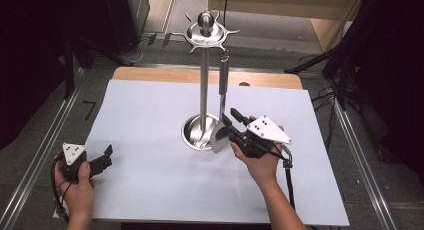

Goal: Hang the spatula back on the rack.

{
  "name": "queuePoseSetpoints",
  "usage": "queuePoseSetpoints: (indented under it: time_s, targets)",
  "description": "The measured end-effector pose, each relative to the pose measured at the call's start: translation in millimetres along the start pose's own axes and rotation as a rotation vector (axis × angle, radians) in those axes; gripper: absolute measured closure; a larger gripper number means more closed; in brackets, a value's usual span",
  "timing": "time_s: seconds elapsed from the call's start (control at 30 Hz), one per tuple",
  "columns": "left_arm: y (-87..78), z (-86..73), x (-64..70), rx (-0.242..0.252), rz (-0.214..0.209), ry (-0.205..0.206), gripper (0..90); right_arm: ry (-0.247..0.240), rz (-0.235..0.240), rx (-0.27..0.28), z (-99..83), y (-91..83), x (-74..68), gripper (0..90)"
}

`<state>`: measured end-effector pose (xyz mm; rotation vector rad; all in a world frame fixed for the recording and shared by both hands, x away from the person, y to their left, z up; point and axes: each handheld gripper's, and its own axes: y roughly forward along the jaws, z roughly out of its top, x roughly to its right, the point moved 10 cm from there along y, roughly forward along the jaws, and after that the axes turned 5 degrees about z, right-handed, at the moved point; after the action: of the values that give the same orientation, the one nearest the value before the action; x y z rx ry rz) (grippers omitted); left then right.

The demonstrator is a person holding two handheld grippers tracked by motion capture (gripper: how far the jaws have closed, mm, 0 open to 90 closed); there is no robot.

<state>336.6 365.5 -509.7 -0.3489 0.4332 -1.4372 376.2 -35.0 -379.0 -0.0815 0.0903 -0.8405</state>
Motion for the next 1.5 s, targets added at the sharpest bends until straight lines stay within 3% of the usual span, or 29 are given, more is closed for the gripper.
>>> queuePoseSetpoints:
  time_s: [0.27, 0.4, 0.47, 0.53, 0.77, 1.03, 1.5]
  targets:
    - [0.0, 0.1, 0.3, 0.002, 0.0, -0.001, 14.8, 0.039, -0.008, -0.011, -0.3, -12.5, 12.0, 43.0]
    - [-0.2, 0.0, 0.3, 0.0, -0.001, 0.0, 14.8, 0.06, -0.028, -0.028, -5.7, -19.5, 22.0, 29.2]
    - [-0.2, -0.1, 0.3, -0.001, -0.001, 0.002, 14.8, 0.062, -0.046, -0.033, -8.8, -23.6, 28.9, 27.1]
    - [-0.2, -0.1, 0.3, -0.001, -0.001, 0.002, 14.8, 0.071, -0.068, -0.045, -12.3, -27.5, 36.0, 25.9]
    - [-0.3, -0.2, 0.4, -0.002, 0.001, 0.005, 14.8, 0.054, -0.228, -0.099, -28.6, -44.5, 67.5, 23.4]
    - [-0.3, -0.1, 0.3, 0.0, 0.003, 0.004, 14.8, 0.116, -0.273, -0.12, -46.4, -63.6, 92.4, 19.0]
    - [-0.3, -0.1, 0.4, 0.001, 0.004, 0.004, 14.8, 0.148, -0.4, -0.179, -87.6, -97.7, 133.8, 18.6]
